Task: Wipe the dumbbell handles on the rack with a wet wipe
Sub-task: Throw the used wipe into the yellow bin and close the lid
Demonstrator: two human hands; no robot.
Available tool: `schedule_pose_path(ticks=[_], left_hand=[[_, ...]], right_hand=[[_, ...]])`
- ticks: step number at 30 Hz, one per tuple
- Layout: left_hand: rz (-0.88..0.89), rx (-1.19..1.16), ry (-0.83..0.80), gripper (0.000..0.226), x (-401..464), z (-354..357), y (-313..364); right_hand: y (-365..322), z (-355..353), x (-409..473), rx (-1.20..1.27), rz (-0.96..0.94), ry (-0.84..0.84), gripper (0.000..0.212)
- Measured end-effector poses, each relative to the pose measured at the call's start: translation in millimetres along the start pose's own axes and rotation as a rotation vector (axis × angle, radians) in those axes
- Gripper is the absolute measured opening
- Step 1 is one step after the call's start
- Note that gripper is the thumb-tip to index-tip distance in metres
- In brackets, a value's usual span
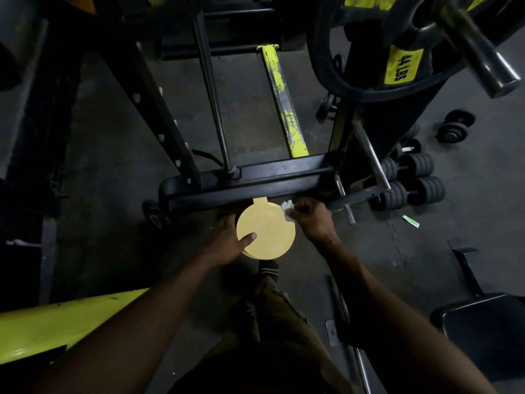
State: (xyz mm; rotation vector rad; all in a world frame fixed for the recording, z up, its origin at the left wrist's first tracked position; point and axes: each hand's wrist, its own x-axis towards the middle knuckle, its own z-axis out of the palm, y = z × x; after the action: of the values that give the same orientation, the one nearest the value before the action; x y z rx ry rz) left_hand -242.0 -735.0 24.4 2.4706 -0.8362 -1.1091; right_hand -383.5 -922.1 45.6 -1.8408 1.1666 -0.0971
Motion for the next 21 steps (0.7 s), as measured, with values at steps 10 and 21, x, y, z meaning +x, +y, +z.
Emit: schedule_pose_path(ticks=[10, 21], left_hand=[[-0.017, -0.032, -0.012, 0.081, 3.7, 10.3, 2.4], [-0.041, -0.143, -0.047, 0.085, 3.6, 15.5, 1.6]], right_hand=[[0.8, -0.7, 4.9, -0.034, 0.004, -0.013, 0.035], [23.0, 16.7, 10.2, -0.035, 0.097, -0.033, 0.032]])
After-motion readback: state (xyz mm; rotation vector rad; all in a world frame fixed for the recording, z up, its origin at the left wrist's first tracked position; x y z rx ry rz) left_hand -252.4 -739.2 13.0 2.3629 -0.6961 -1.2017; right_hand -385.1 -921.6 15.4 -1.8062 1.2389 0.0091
